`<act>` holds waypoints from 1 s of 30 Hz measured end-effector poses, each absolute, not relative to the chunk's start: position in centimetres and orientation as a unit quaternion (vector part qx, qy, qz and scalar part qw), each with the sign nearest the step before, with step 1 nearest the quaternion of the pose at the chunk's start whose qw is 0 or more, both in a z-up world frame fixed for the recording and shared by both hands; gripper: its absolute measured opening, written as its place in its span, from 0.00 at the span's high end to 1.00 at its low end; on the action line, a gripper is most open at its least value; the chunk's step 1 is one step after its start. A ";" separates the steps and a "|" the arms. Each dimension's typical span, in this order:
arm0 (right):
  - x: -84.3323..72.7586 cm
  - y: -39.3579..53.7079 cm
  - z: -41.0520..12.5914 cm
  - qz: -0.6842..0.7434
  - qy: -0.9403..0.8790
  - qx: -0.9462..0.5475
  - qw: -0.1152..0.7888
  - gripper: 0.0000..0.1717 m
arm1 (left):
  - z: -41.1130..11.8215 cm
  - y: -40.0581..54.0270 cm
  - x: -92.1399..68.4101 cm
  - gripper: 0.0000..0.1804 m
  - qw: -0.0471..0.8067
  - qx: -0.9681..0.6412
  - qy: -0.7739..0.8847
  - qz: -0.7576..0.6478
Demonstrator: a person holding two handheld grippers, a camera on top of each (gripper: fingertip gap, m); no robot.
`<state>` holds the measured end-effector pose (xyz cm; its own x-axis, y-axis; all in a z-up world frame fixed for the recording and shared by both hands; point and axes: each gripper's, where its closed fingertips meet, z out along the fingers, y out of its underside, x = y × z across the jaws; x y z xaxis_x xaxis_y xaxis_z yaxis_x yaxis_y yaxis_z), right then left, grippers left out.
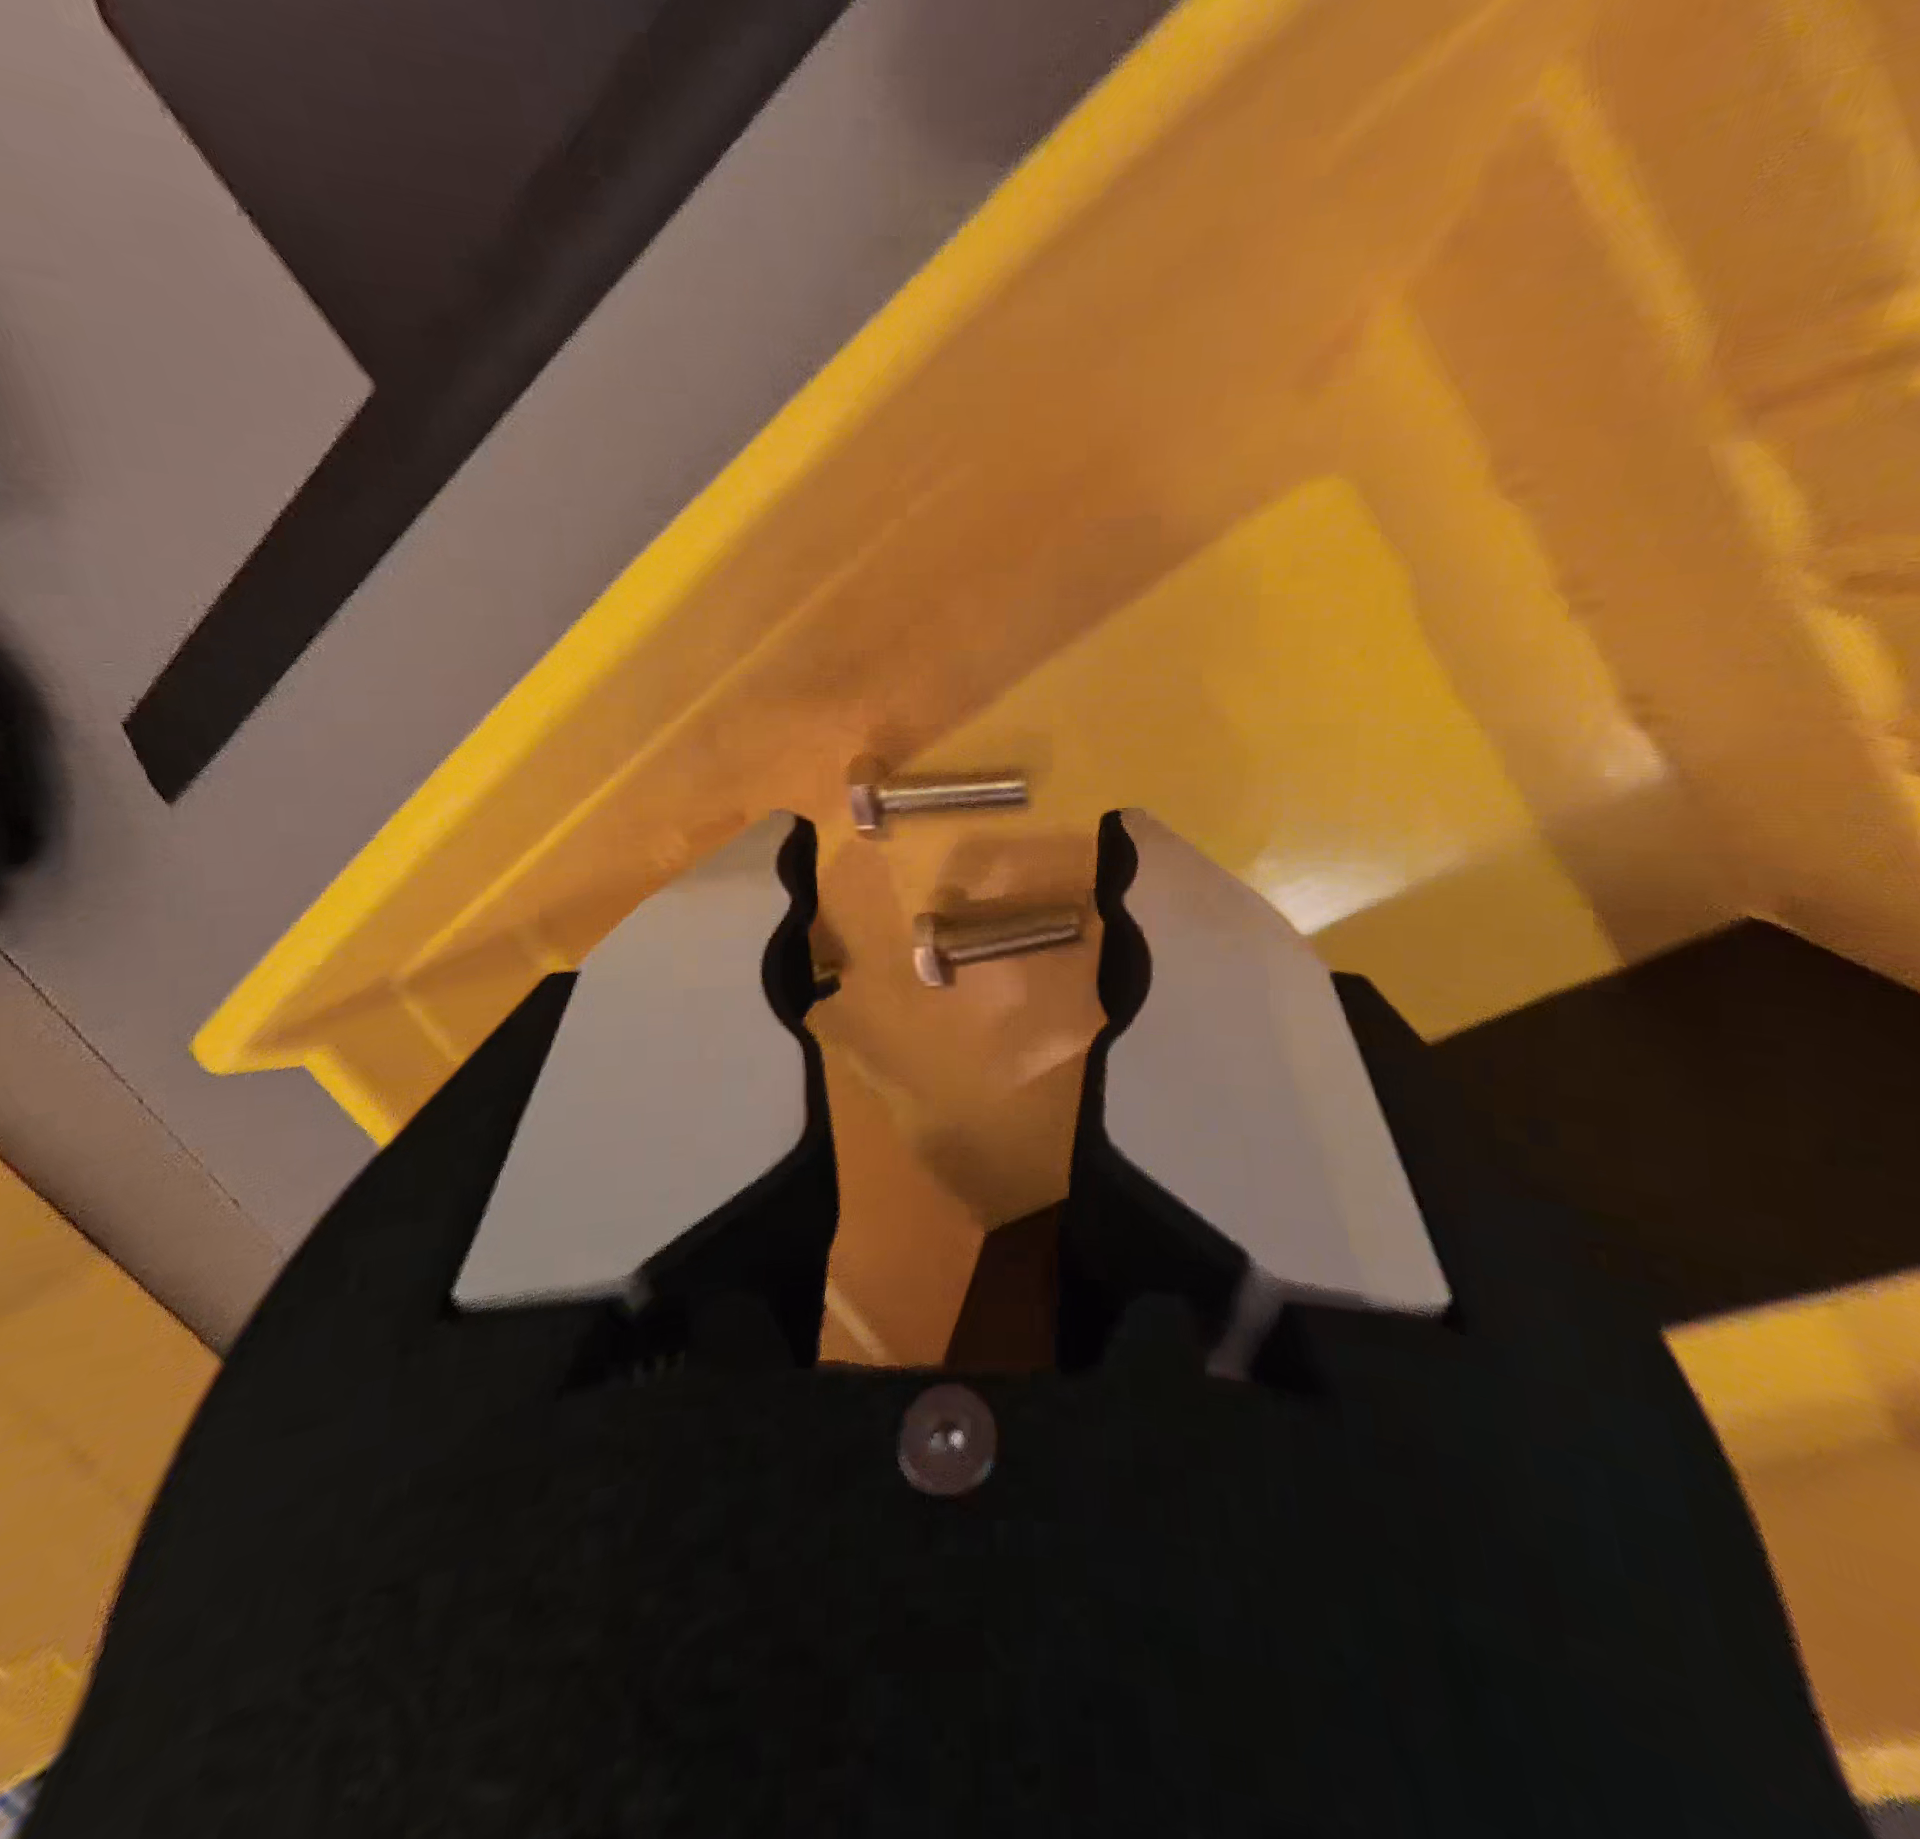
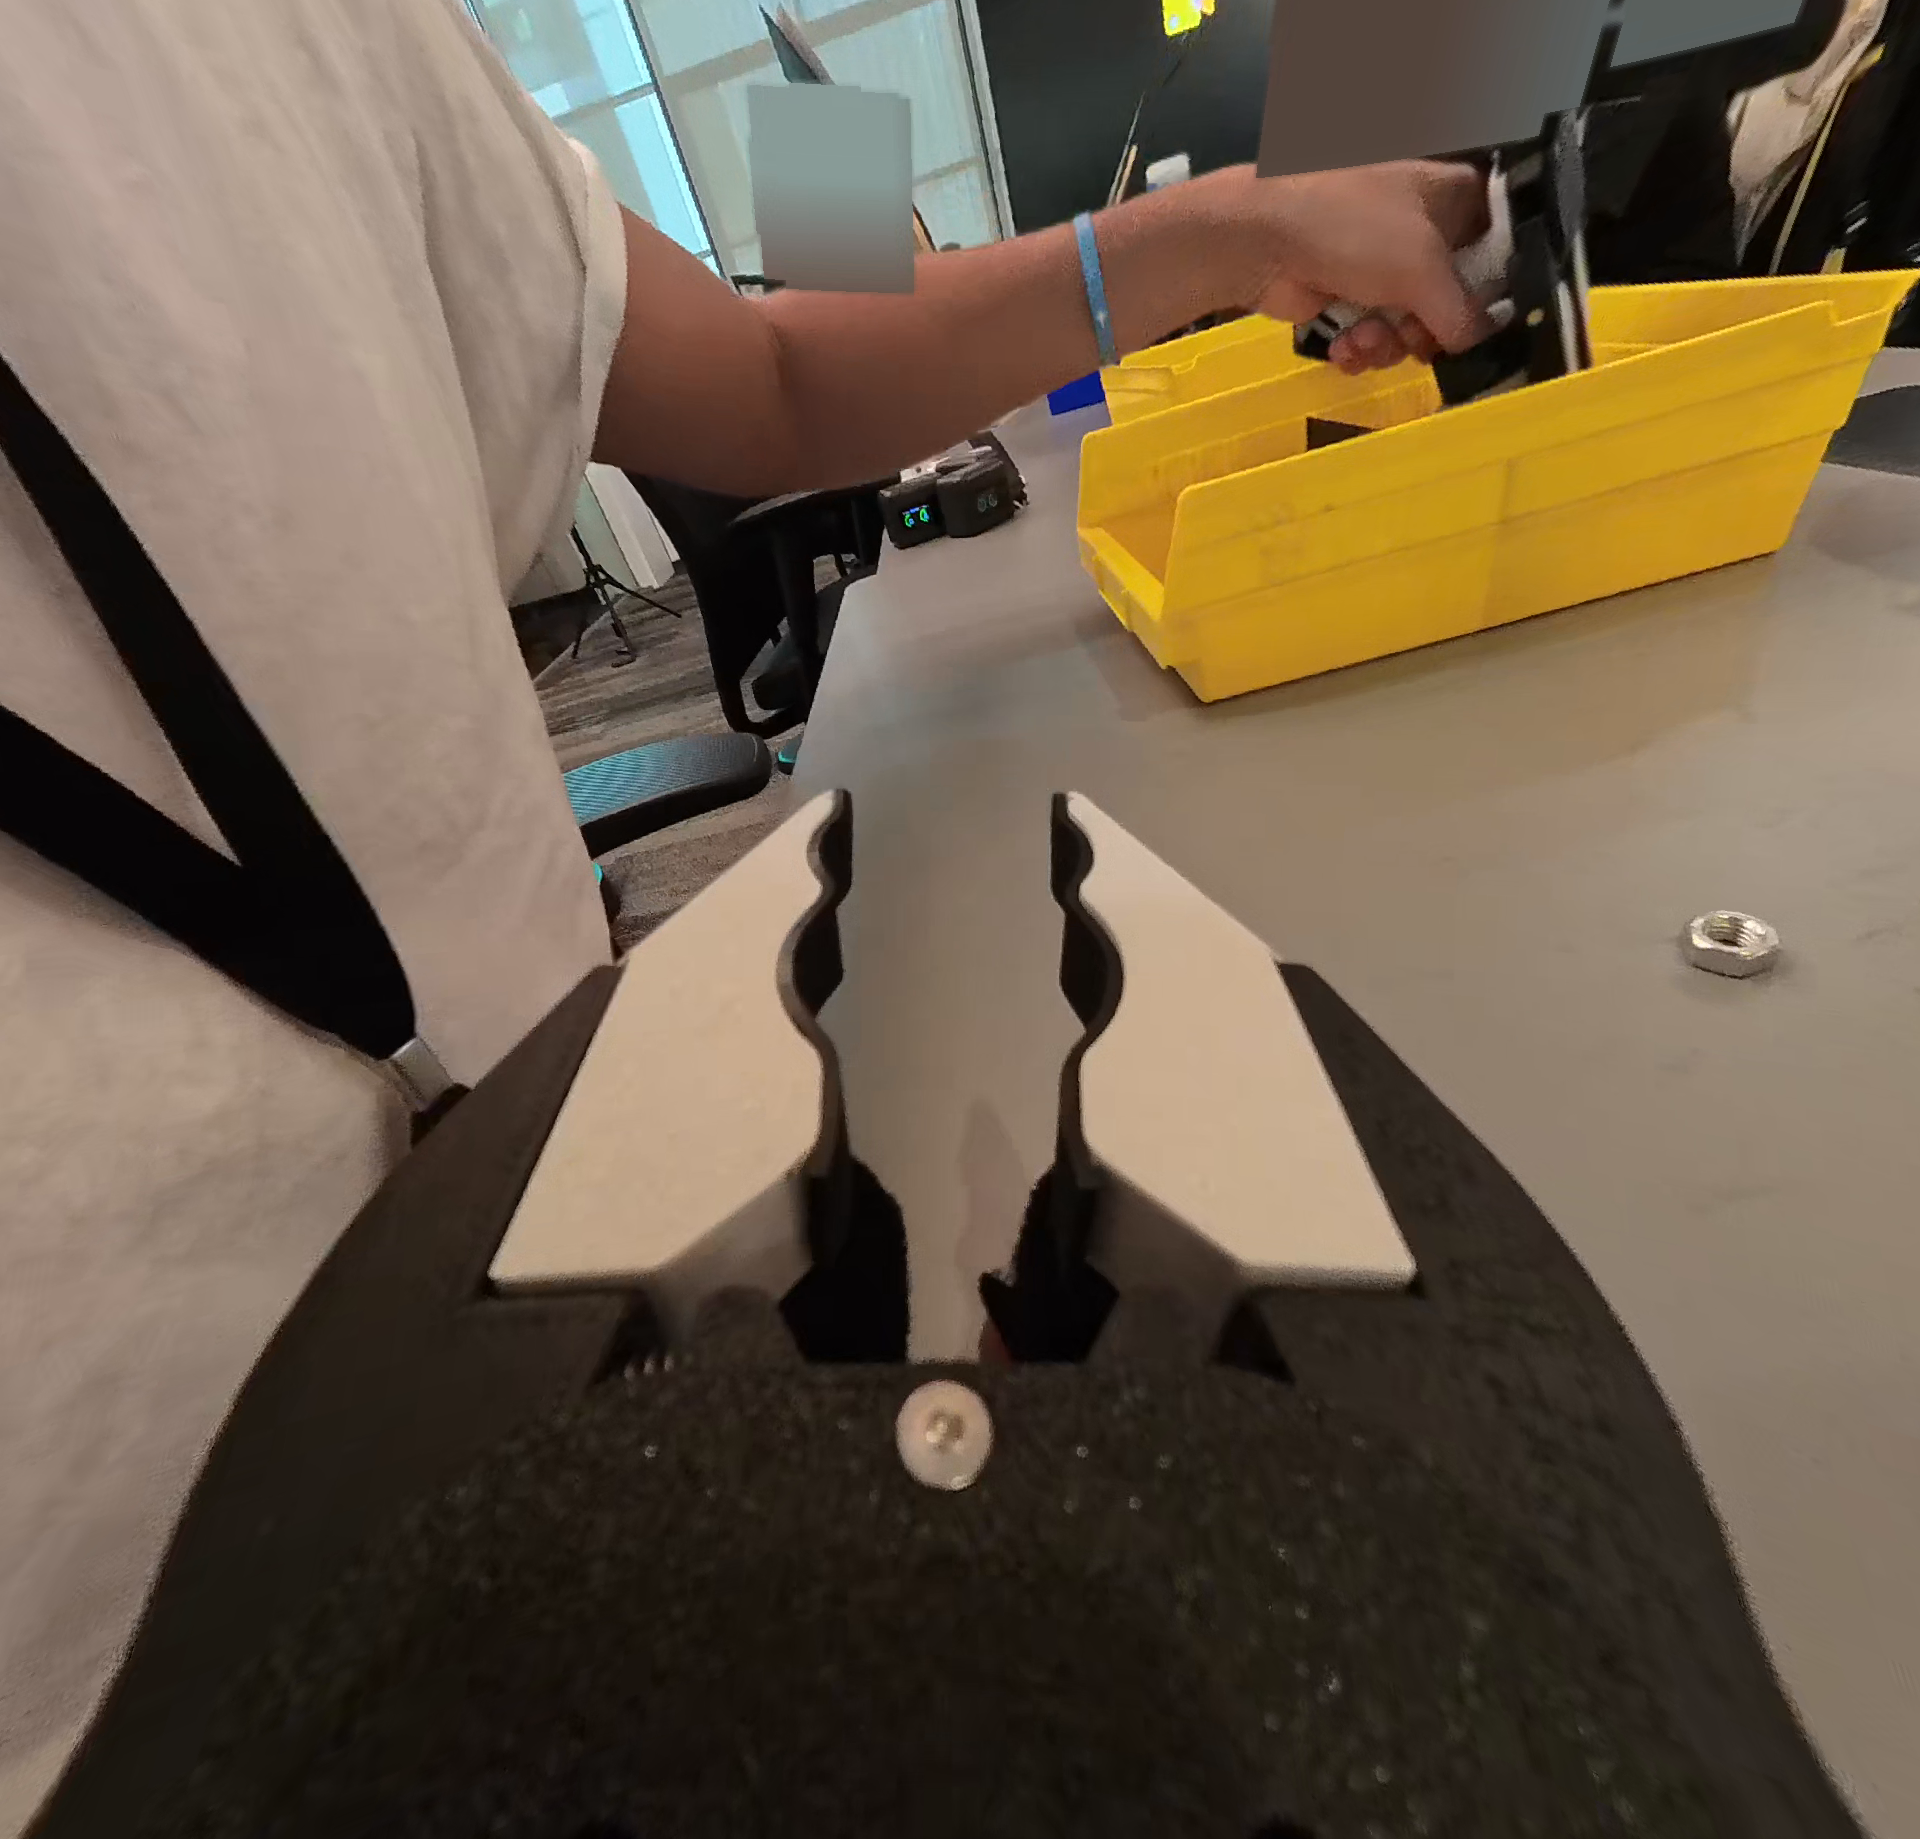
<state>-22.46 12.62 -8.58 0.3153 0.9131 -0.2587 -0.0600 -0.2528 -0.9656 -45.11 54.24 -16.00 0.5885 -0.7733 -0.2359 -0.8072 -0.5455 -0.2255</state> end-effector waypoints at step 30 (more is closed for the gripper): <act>-21.2 17.5 -7.6 0.305 -0.389 -0.618 0.612 0.78 | -4.0 32.9 -30.6 0.78 0.180 -0.734 0.557 -0.345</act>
<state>-21.25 17.47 -7.57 0.5119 0.8533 0.0989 0.1069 0.0509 -0.9930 -30.62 32.92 -4.00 0.1409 -0.9417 0.3054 -0.6938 -0.3140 -0.6481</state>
